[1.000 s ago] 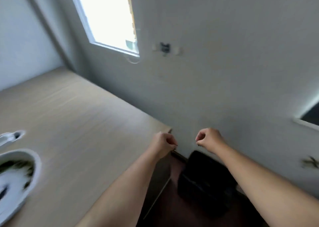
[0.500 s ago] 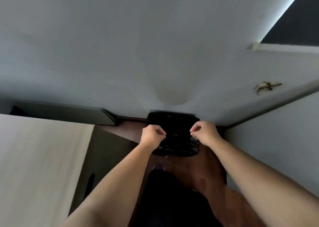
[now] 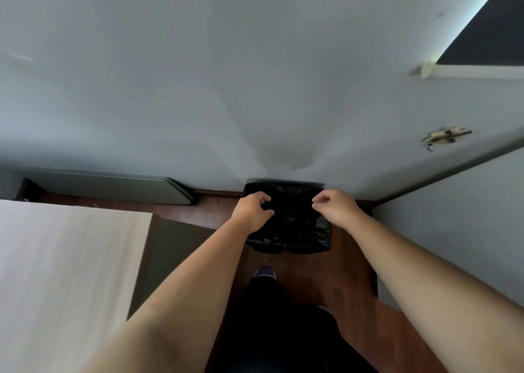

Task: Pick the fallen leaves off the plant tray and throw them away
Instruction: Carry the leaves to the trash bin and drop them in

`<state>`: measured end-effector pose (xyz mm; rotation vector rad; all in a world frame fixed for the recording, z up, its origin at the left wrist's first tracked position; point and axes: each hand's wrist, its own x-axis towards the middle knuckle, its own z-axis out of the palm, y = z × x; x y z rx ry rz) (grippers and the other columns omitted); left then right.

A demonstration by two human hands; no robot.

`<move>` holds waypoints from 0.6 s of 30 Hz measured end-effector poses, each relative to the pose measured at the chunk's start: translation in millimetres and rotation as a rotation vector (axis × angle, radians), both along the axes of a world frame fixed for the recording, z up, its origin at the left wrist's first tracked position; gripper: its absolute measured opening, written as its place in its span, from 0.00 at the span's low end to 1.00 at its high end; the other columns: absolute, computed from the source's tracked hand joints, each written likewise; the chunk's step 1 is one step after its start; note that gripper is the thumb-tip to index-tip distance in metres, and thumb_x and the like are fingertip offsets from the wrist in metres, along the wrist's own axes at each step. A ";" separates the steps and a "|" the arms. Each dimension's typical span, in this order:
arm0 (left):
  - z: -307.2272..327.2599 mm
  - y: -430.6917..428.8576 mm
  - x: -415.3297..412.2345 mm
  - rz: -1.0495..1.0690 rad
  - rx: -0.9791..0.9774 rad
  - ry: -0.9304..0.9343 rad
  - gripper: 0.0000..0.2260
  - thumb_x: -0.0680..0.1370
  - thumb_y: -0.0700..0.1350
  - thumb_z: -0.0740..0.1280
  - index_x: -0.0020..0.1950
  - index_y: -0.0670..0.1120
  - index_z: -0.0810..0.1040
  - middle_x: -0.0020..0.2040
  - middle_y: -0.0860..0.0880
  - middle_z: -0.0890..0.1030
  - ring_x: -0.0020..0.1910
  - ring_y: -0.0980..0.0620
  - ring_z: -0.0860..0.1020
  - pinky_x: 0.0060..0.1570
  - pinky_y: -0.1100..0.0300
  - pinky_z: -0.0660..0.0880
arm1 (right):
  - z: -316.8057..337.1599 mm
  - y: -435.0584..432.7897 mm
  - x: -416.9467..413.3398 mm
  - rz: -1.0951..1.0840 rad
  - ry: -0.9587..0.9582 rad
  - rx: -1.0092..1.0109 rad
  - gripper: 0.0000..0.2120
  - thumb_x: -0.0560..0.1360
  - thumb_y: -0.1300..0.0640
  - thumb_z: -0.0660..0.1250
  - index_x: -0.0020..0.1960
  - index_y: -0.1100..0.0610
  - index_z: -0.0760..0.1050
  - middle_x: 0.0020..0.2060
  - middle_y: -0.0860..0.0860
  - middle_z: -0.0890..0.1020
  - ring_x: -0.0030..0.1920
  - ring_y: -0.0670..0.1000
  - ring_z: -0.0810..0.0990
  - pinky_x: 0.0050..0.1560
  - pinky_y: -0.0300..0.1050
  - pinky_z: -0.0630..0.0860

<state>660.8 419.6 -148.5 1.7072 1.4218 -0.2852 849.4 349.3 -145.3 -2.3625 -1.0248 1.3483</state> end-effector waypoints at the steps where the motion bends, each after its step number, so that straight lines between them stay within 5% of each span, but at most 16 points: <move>1: 6.7 -1.6 -0.6 0.009 0.010 -0.002 0.19 0.77 0.47 0.67 0.67 0.48 0.72 0.67 0.47 0.75 0.63 0.46 0.75 0.61 0.55 0.73 | 6.7 0.8 -0.3 0.015 -0.011 0.013 0.09 0.74 0.57 0.66 0.53 0.57 0.80 0.54 0.54 0.82 0.55 0.54 0.79 0.49 0.40 0.70; 10: 118.6 -56.1 -58.6 0.257 0.311 -0.062 0.17 0.74 0.46 0.68 0.63 0.47 0.76 0.63 0.46 0.78 0.62 0.46 0.76 0.62 0.56 0.72 | 114.8 8.1 -54.9 0.307 -0.074 0.274 0.09 0.73 0.59 0.67 0.51 0.58 0.81 0.52 0.55 0.84 0.56 0.55 0.80 0.56 0.42 0.72; 18: 201.9 -165.6 -230.8 0.669 0.499 0.099 0.15 0.75 0.48 0.67 0.62 0.48 0.76 0.62 0.46 0.78 0.60 0.47 0.76 0.61 0.55 0.73 | 197.9 -20.7 -237.8 0.800 0.025 0.487 0.06 0.72 0.59 0.66 0.45 0.54 0.81 0.41 0.53 0.83 0.43 0.50 0.78 0.40 0.37 0.69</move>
